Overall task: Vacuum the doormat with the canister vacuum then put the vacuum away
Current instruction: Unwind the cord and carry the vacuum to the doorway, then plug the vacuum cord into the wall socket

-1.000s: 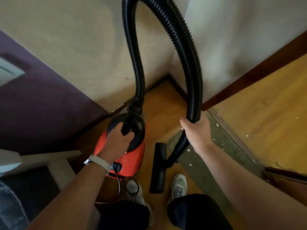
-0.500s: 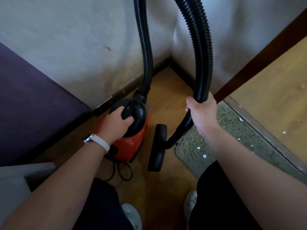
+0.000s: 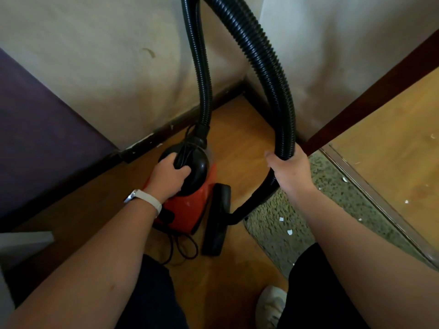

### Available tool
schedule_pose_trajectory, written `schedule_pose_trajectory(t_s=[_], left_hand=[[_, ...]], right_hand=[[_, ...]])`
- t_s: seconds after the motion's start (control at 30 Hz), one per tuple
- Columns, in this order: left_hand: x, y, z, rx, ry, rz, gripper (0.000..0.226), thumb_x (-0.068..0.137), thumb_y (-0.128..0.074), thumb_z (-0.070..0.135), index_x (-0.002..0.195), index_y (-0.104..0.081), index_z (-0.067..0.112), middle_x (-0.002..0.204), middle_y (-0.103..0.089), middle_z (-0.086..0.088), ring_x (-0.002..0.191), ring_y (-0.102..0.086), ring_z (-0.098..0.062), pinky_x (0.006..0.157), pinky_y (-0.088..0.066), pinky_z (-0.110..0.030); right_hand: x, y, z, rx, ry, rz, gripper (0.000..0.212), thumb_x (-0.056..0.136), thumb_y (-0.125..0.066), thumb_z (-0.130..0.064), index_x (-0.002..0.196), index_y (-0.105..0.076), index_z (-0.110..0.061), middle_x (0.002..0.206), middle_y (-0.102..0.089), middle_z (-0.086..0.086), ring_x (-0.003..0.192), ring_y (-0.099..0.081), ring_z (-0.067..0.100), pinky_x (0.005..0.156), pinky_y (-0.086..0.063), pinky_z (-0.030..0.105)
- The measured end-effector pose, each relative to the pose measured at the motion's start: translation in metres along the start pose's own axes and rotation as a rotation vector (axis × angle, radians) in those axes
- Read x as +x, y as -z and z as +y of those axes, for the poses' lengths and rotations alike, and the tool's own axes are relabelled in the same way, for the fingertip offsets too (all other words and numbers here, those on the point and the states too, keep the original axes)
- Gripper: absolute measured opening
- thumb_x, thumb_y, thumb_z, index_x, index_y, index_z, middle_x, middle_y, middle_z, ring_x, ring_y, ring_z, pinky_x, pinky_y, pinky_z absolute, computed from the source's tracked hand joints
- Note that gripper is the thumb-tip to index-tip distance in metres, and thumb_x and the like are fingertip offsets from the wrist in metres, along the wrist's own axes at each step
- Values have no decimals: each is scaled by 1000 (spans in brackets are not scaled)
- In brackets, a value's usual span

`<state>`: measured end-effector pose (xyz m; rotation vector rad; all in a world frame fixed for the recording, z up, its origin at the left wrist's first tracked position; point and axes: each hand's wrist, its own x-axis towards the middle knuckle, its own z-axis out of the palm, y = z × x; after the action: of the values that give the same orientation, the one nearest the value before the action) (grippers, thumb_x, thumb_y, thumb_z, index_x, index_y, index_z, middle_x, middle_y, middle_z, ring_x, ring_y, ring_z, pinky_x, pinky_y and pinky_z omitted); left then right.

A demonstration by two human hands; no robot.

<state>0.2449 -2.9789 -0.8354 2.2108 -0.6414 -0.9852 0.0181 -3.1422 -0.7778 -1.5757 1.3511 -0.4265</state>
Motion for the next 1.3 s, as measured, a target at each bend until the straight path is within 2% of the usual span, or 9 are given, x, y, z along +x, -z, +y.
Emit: schedule_pose_trajectory(t_s=[0.2,0.37,0.53,0.63,0.77,0.87,0.97,1.1,1.3], left_hand=[[-1,-6,6,6,-67,16,10,97,-58,28,100,-59,18,85,-63,-4,76,-62,-26,62,-46,-33],[-12,0,4,-103,-90,-6,38,101,-54,30,138,-51,24,119,-62,-1,100,-62,-25,75,-53,-31],[-23,11,-7,-32,-66,20,41,101,-54,26,142,-50,26,121,-60,-1,111,-59,-22,88,-46,-31],[-31,19,-13,221,-75,83,38,101,-53,30,138,-56,21,115,-65,-2,101,-62,-21,78,-48,-30],[-39,24,-20,265,-18,66,37,98,-56,44,126,-61,21,88,-61,11,69,-58,-4,57,-46,-24],[-41,27,-28,232,29,-37,44,93,-63,47,129,-56,23,107,-65,5,88,-66,-13,70,-54,-30],[-48,21,-36,202,43,-91,39,93,-67,33,128,-55,20,111,-62,5,106,-63,-22,84,-52,-34],[-54,21,-40,154,50,-81,36,95,-63,29,129,-55,19,113,-62,3,109,-61,-22,87,-51,-35],[-89,39,-15,25,-27,115,24,98,-52,47,86,-65,31,81,-68,3,72,-65,-14,65,-56,-41]], right_hand=[[1,4,-1,12,19,8,22,88,-70,-27,83,-48,-25,73,-50,0,63,-49,15,59,-42,28],[-10,8,-10,37,62,9,24,89,-71,-31,97,-49,-24,74,-45,-8,61,-47,9,56,-39,21],[-26,10,-29,34,126,24,26,90,-70,-32,108,-53,-23,79,-53,-5,53,-49,-1,47,-42,12],[-36,7,-36,4,160,10,28,90,-70,-33,109,-51,-25,81,-56,-3,51,-49,-1,45,-42,13],[-47,0,-45,-26,288,87,43,87,-73,-33,117,-42,-36,106,-55,-14,92,-57,-4,76,-47,15],[-57,-6,-54,-126,571,196,50,84,-75,-26,125,-48,-19,125,-46,-5,116,-49,10,102,-42,22],[-68,-18,-68,-203,917,248,46,84,-73,-18,121,-55,1,125,-48,14,120,-46,23,106,-38,24],[-85,-42,-84,-360,1086,16,39,87,-67,-20,118,-63,1,124,-55,16,120,-50,26,106,-42,31],[-94,-77,-83,-484,676,-436,43,94,-61,-36,133,-50,-23,132,-44,-10,122,-45,8,92,-43,20]])
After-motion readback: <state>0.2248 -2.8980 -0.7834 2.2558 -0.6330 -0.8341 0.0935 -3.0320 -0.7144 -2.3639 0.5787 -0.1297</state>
